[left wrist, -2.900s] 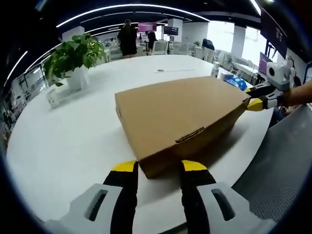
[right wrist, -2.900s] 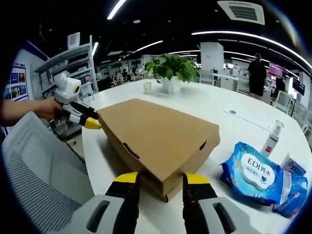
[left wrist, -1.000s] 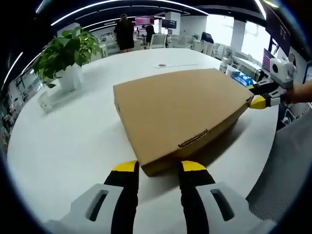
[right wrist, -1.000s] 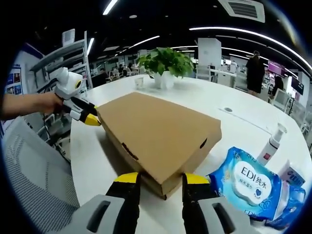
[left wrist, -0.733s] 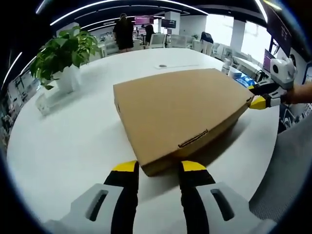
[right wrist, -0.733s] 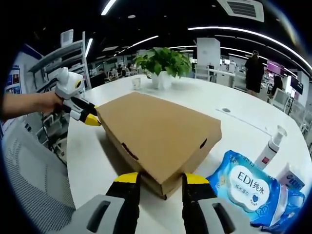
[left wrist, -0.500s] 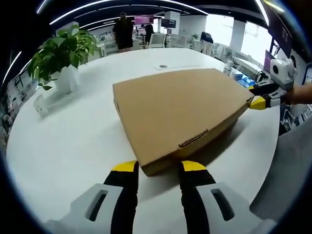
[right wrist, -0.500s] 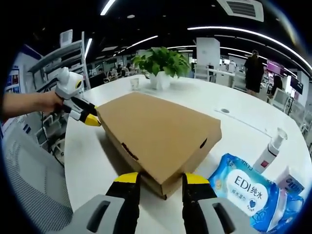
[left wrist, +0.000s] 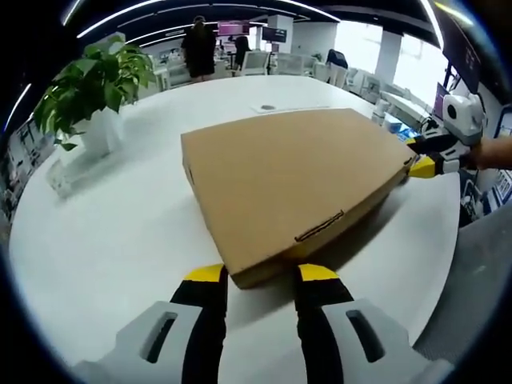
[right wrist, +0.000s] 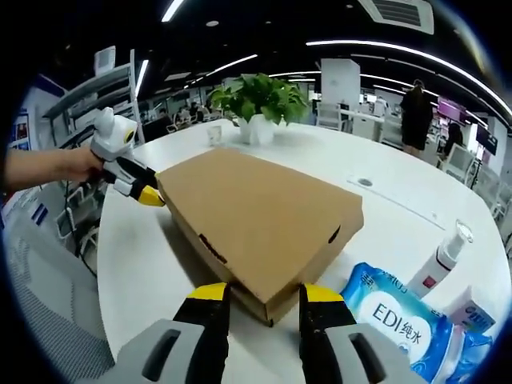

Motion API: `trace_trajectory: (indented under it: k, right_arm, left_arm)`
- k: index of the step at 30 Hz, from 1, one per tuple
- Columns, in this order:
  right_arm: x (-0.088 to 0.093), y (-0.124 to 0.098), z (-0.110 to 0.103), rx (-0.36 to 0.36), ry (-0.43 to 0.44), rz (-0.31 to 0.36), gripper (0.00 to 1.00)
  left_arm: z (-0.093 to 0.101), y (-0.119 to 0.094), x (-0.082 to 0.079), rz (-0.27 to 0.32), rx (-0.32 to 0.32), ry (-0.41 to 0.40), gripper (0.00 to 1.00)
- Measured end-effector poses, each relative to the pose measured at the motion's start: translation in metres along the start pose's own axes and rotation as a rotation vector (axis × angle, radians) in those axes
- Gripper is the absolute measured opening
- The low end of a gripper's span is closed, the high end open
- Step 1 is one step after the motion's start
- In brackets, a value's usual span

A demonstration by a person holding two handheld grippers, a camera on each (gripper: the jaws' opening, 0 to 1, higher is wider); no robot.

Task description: Operate the shoe box by opening the lid, removing the specified soft item, and placing it in the target area until the item is outside and the box remains undamaged.

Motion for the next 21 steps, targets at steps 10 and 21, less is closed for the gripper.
trace_trajectory:
  k: [10, 21]
  right_arm:
    - [-0.002, 0.003, 0.007, 0.007, 0.007, -0.006, 0.31]
    - [-0.002, 0.003, 0.012, 0.013, 0.023, -0.009, 0.31]
  left_arm:
    - [-0.003, 0.006, -0.007, -0.009, 0.007, 0.010, 0.32]
    - [-0.004, 0.008, -0.010, -0.006, 0.002, -0.010, 0.33]
Point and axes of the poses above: the point that each gripper's makers call its tool centre point, and the gripper's own axes: y roughly forward along the fingers, z roughly to its right, x roughly out of its underside, the point moved 4 cm from there along -y, roughly backward along the fingers, and after that the axes turned 2 degrees about x, right-handed, at the moved point
